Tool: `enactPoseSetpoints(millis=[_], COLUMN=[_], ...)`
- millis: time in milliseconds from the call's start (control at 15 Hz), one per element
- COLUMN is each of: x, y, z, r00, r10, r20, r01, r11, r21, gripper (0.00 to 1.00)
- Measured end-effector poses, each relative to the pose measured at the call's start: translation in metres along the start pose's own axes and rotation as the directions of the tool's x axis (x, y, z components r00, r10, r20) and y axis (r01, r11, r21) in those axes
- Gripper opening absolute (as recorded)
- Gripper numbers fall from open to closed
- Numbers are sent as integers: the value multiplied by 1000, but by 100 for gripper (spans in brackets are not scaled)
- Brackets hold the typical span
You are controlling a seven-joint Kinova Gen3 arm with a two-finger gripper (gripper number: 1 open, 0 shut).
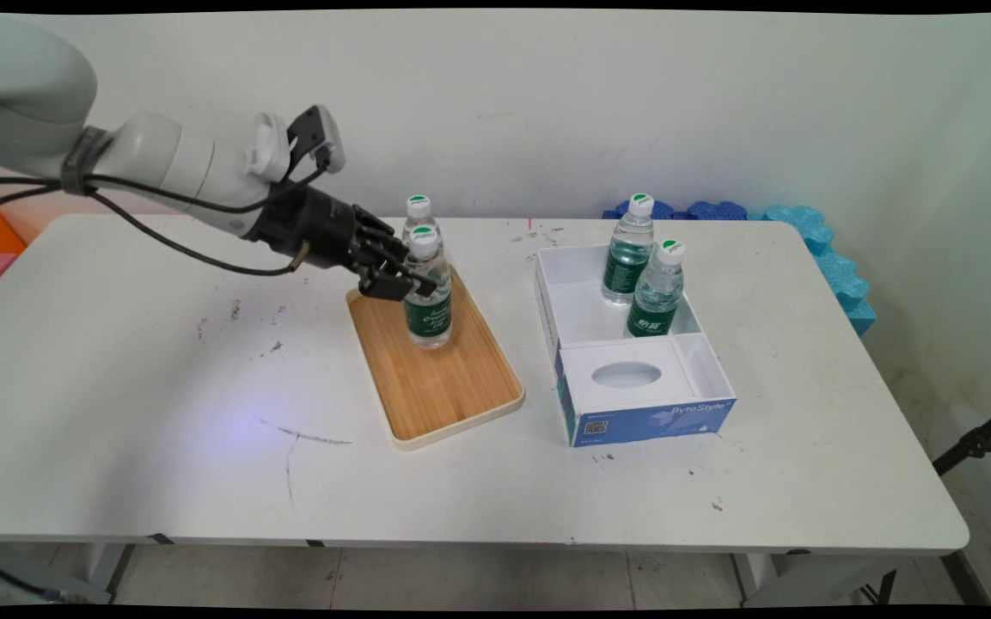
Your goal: Place the picked object on the tray
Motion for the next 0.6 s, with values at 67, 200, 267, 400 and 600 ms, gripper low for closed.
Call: enactPoseSetpoints(millis=[67,200,267,400,600], x=[-4,-11,-14,-19,-24], y=[-1,-4,-5,-7,-9], z=[2,6,8,11,15], r00=[1000,1000,1000,1000,1000], r10=[-2,-6,-8,-11,-16], r20=[2,4,6,8,9], r01=[2,6,8,11,16], r11=[1000,1000,1000,1000,1000], r21=[0,-1,-1,-1,1], gripper=[0,0,0,0,0])
